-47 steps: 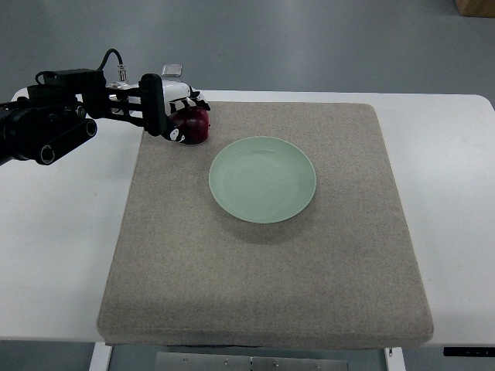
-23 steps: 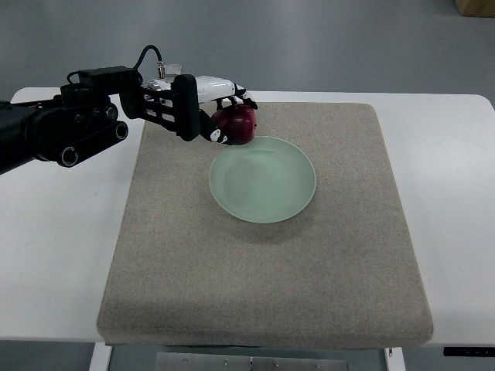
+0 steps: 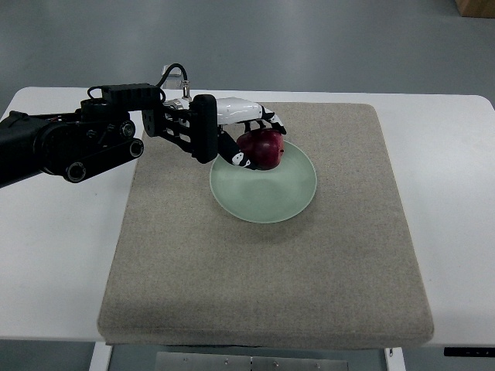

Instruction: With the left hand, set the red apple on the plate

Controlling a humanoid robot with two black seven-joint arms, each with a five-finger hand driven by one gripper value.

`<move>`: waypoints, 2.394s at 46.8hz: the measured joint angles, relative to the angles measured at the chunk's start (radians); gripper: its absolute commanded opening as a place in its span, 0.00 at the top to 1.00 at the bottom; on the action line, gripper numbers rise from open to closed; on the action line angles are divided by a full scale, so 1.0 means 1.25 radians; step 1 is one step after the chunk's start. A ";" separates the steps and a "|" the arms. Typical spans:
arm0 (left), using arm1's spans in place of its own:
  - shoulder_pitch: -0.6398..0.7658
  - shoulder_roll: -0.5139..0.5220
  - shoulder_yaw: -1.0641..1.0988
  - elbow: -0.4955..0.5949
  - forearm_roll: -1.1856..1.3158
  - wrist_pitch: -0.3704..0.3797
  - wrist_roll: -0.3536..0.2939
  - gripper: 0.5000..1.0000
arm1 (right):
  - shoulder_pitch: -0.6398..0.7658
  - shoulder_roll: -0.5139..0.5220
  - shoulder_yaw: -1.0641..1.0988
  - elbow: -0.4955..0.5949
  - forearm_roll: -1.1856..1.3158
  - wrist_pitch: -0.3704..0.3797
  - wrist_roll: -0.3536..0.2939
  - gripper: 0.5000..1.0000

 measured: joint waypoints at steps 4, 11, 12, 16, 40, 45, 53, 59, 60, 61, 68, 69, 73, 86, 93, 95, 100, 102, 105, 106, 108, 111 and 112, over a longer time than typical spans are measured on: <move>0.006 -0.001 0.000 0.000 0.001 -0.001 0.000 0.80 | 0.000 0.000 0.000 0.000 0.000 0.000 0.000 0.07; 0.027 -0.002 0.001 0.000 0.002 -0.002 0.000 0.77 | 0.000 0.000 0.000 0.000 0.000 0.000 0.000 0.07; 0.031 -0.002 0.001 0.000 0.002 -0.002 0.000 0.77 | 0.000 0.000 0.000 0.000 0.000 0.000 0.000 0.07; 0.041 -0.005 0.001 0.002 0.006 -0.001 0.001 0.76 | 0.000 0.000 0.000 0.000 0.000 0.000 0.000 0.07; 0.044 -0.023 0.001 0.009 0.004 0.000 0.001 0.05 | 0.000 0.000 0.000 0.000 0.000 0.000 0.000 0.07; 0.044 -0.023 0.000 0.009 -0.002 0.000 0.001 0.01 | 0.000 0.000 0.000 0.000 0.000 0.000 0.000 0.07; 0.047 -0.022 -0.001 0.008 -0.004 0.000 0.001 0.01 | 0.000 0.000 0.000 0.000 0.000 0.000 0.000 0.07; 0.047 -0.021 -0.001 0.007 -0.004 0.000 0.001 0.01 | 0.000 0.000 0.000 0.000 0.000 0.000 0.000 0.07; 0.047 -0.020 -0.001 0.008 -0.005 0.000 0.001 0.01 | 0.000 0.000 0.000 0.000 0.000 0.000 0.000 0.07; 0.047 -0.020 -0.001 0.008 -0.005 0.000 0.001 0.01 | 0.000 0.000 0.000 0.000 0.000 0.000 0.000 0.07; 0.046 -0.011 -0.010 0.038 -0.006 0.001 0.001 0.01 | 0.000 0.000 0.000 0.000 0.000 0.000 0.000 0.07; 0.046 -0.011 -0.010 0.045 -0.006 0.002 0.001 0.01 | 0.000 0.000 0.000 0.000 0.000 0.000 0.000 0.07; 0.046 -0.010 -0.012 0.080 -0.007 0.005 0.001 0.01 | 0.000 0.000 0.000 0.000 0.000 0.000 0.000 0.07; 0.046 -0.011 -0.015 0.188 -0.013 0.011 0.001 0.01 | 0.000 0.000 0.000 0.000 0.000 0.000 0.000 0.07; 0.045 -0.013 -0.016 0.236 -0.058 0.011 0.001 0.01 | 0.000 0.000 0.000 0.000 0.000 0.000 0.000 0.07; 0.045 -0.013 -0.016 0.248 -0.072 0.011 0.001 0.01 | 0.000 0.000 0.000 0.000 0.000 0.000 0.000 0.07; 0.045 -0.018 -0.016 0.284 -0.112 0.011 0.001 0.01 | 0.000 0.000 0.000 0.000 0.000 0.000 0.000 0.07; 0.044 -0.020 -0.017 0.299 -0.141 0.011 0.002 0.01 | 0.000 0.000 0.000 0.000 0.000 0.000 0.000 0.07; 0.042 -0.022 -0.023 0.322 -0.212 0.011 0.004 0.01 | 0.000 0.000 0.000 0.000 0.000 0.000 0.000 0.07; 0.040 -0.022 -0.026 0.330 -0.238 0.011 0.007 0.01 | 0.000 0.000 0.000 0.000 0.000 0.000 0.000 0.07; 0.036 -0.026 -0.034 0.350 -0.304 0.011 0.012 0.01 | 0.000 0.000 0.000 0.000 0.000 0.000 0.000 0.07; 0.032 -0.043 -0.043 0.372 -0.394 0.009 0.015 0.01 | 0.000 0.000 0.000 0.000 0.000 0.000 0.000 0.07; 0.031 -0.051 -0.046 0.379 -0.433 0.008 0.016 0.01 | 0.000 0.000 0.000 0.000 0.000 0.000 0.000 0.07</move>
